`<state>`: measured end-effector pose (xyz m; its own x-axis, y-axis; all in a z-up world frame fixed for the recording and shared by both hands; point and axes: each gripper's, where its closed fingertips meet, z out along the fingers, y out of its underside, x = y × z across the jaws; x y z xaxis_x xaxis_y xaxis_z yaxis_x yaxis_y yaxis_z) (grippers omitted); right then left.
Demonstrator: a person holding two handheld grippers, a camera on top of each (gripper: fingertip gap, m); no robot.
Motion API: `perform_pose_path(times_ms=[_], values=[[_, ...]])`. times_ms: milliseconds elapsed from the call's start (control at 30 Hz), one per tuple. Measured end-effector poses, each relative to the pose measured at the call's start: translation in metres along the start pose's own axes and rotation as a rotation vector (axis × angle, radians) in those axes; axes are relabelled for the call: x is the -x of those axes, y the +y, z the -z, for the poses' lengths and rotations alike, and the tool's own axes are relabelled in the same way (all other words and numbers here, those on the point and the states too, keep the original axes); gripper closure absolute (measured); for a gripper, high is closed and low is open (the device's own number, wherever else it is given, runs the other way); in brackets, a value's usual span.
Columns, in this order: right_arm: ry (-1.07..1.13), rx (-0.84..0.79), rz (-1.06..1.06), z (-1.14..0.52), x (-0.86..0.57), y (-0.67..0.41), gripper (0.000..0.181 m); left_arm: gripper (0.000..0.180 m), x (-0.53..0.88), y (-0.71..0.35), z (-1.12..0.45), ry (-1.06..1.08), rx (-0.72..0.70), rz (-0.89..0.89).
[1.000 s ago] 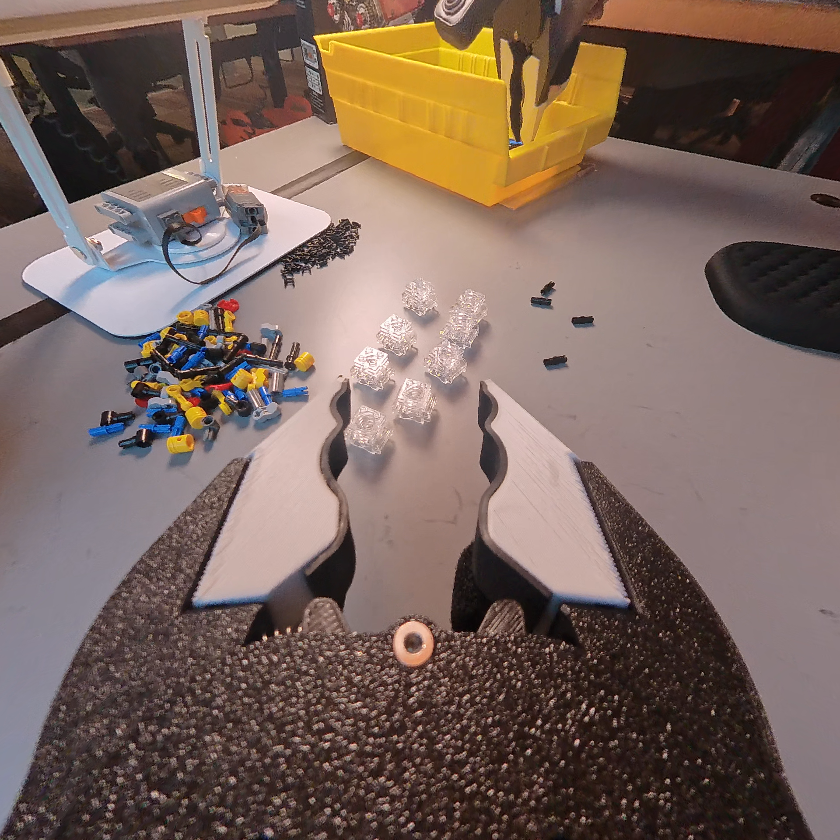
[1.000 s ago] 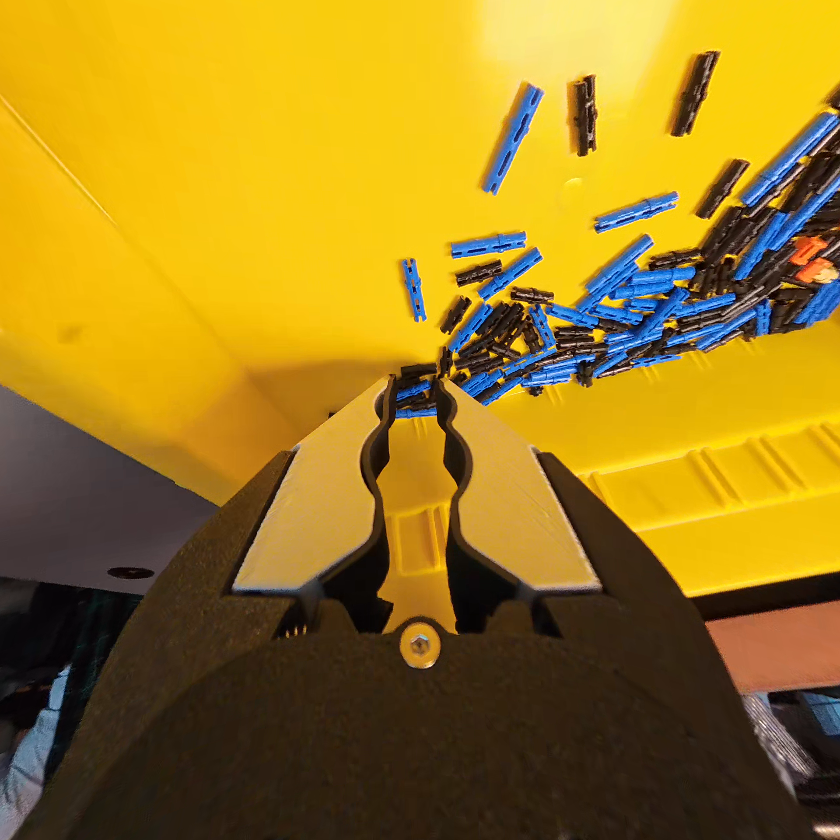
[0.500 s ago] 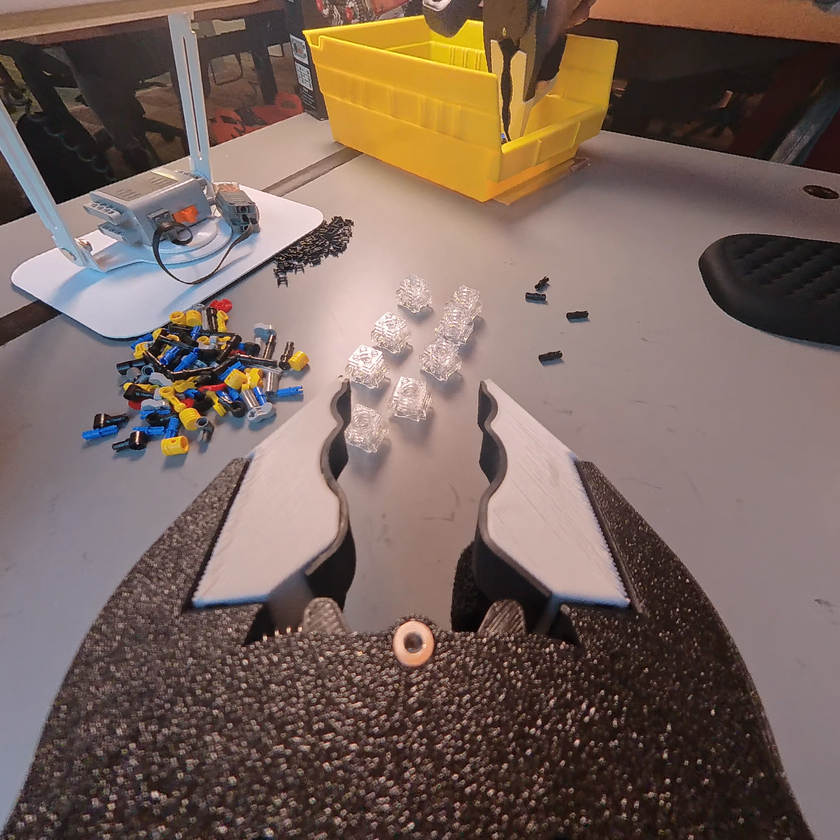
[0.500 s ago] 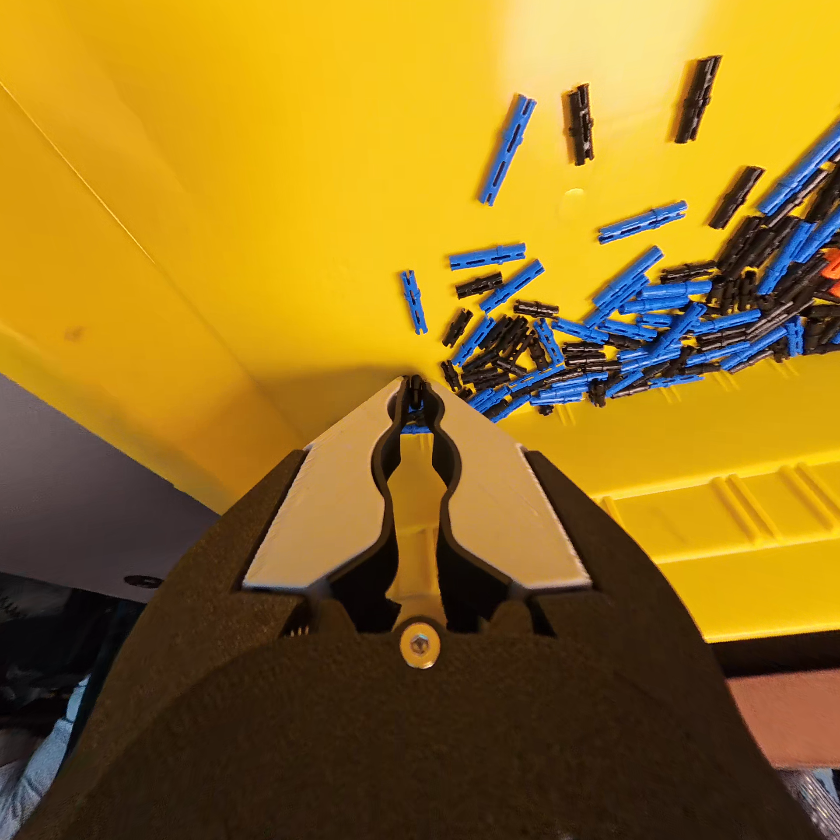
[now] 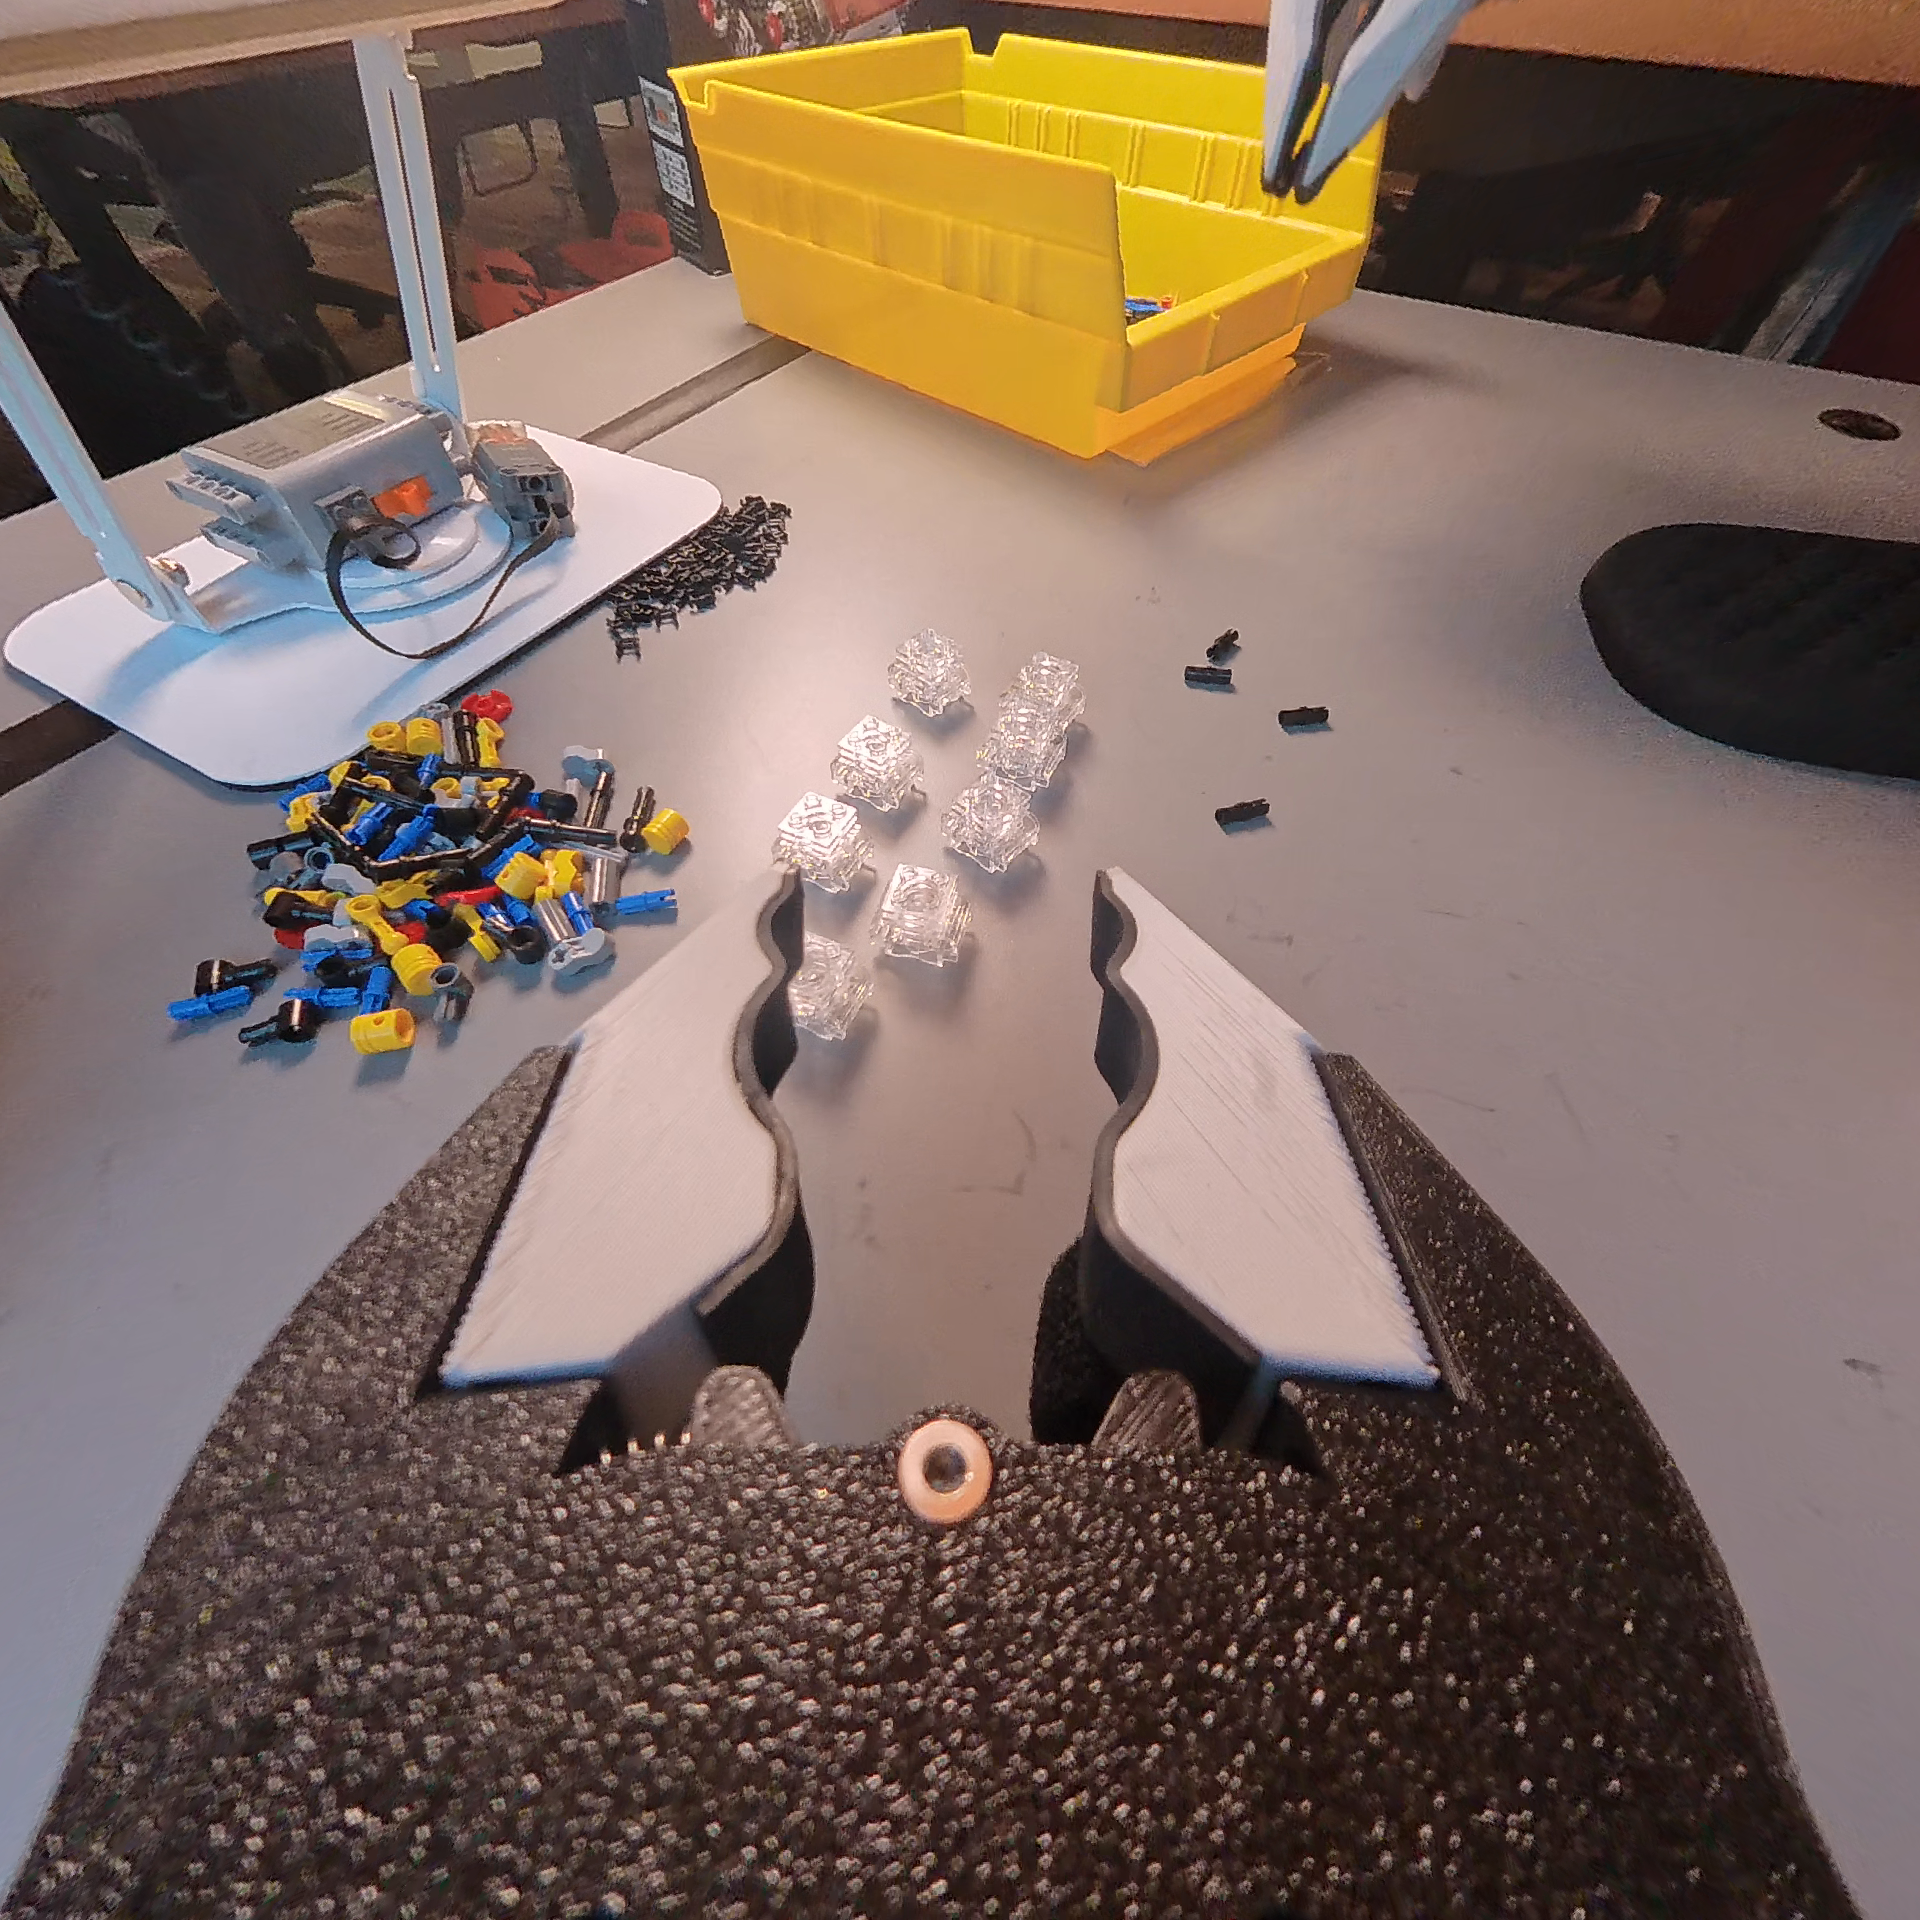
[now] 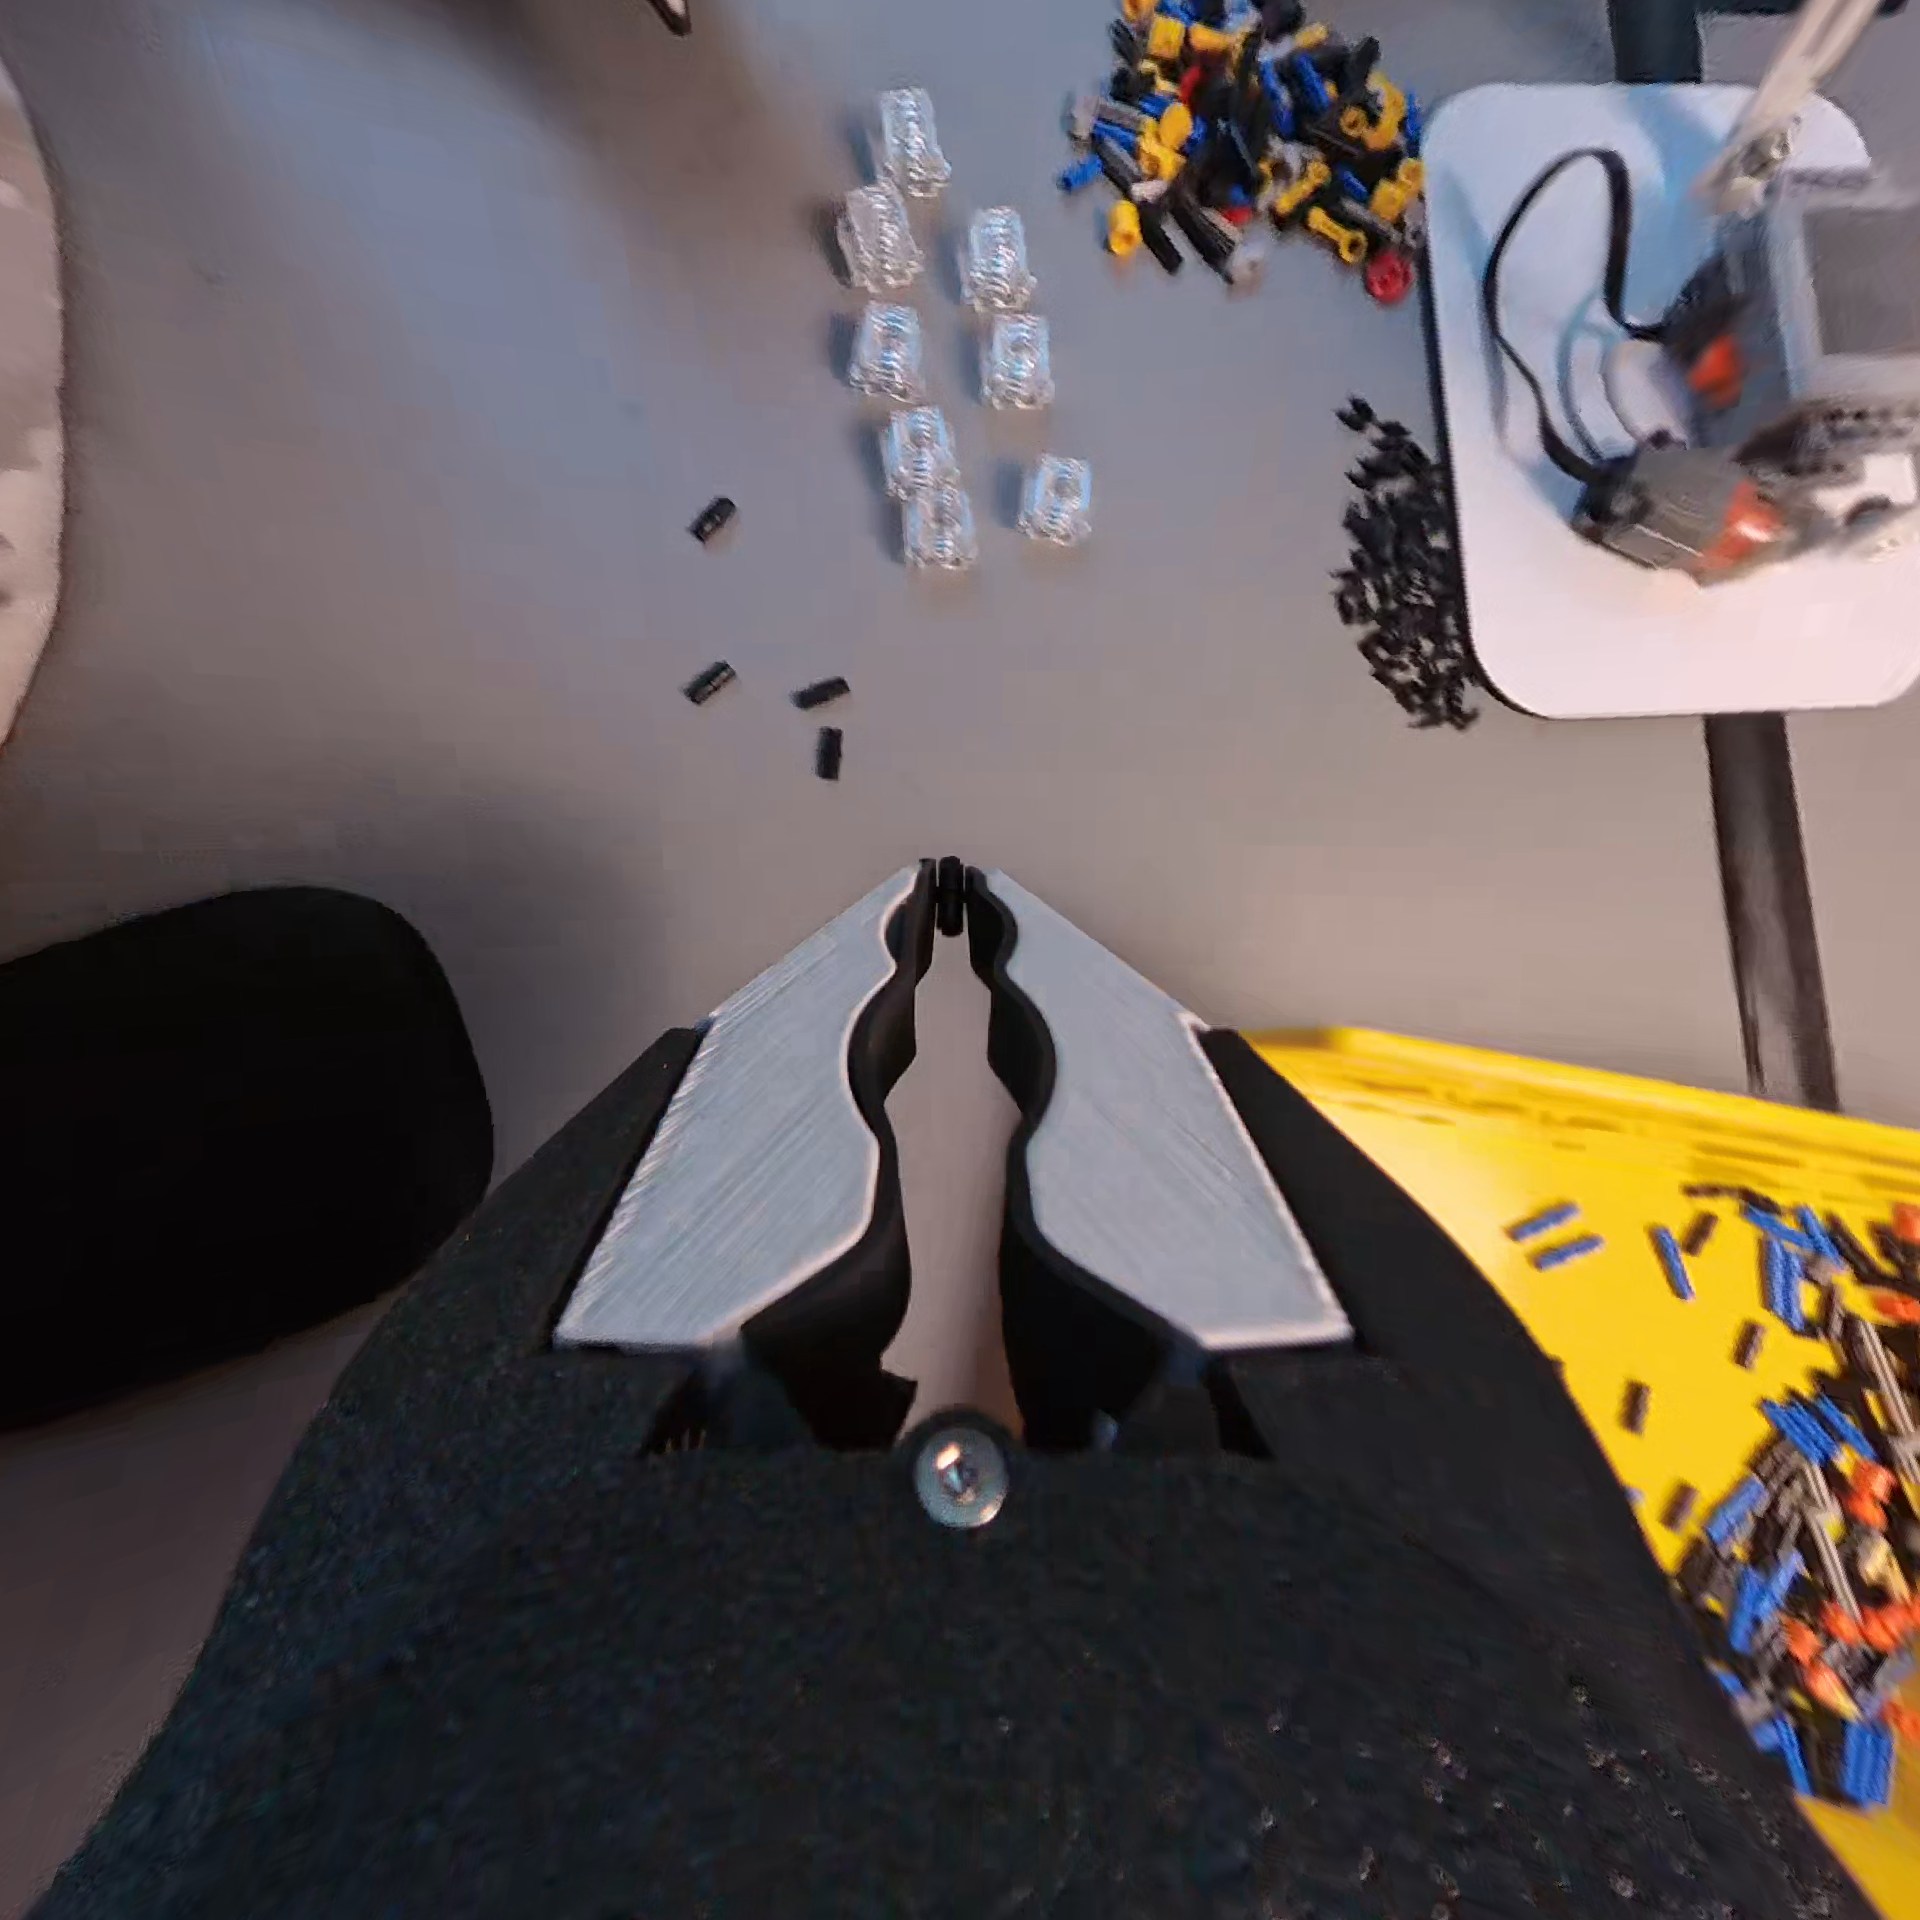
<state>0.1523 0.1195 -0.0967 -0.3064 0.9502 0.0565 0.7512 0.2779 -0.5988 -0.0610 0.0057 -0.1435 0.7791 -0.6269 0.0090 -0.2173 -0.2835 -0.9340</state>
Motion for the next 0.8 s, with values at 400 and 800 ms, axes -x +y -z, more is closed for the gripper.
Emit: perform_pose_path(times_ms=[400, 800], values=[[-0.017, 0.1, 0.092, -0.105, 0.041, 0.022, 0.176, 0.127, 0.0, -0.005, 0.005, -0.015, -0.012, -0.022], [0.235, -0.064, -0.03, -0.016, -0.011, -0.009, 0.168, 0.127, -0.003, -0.005, 0.004, -0.001, -0.01, -0.021]])
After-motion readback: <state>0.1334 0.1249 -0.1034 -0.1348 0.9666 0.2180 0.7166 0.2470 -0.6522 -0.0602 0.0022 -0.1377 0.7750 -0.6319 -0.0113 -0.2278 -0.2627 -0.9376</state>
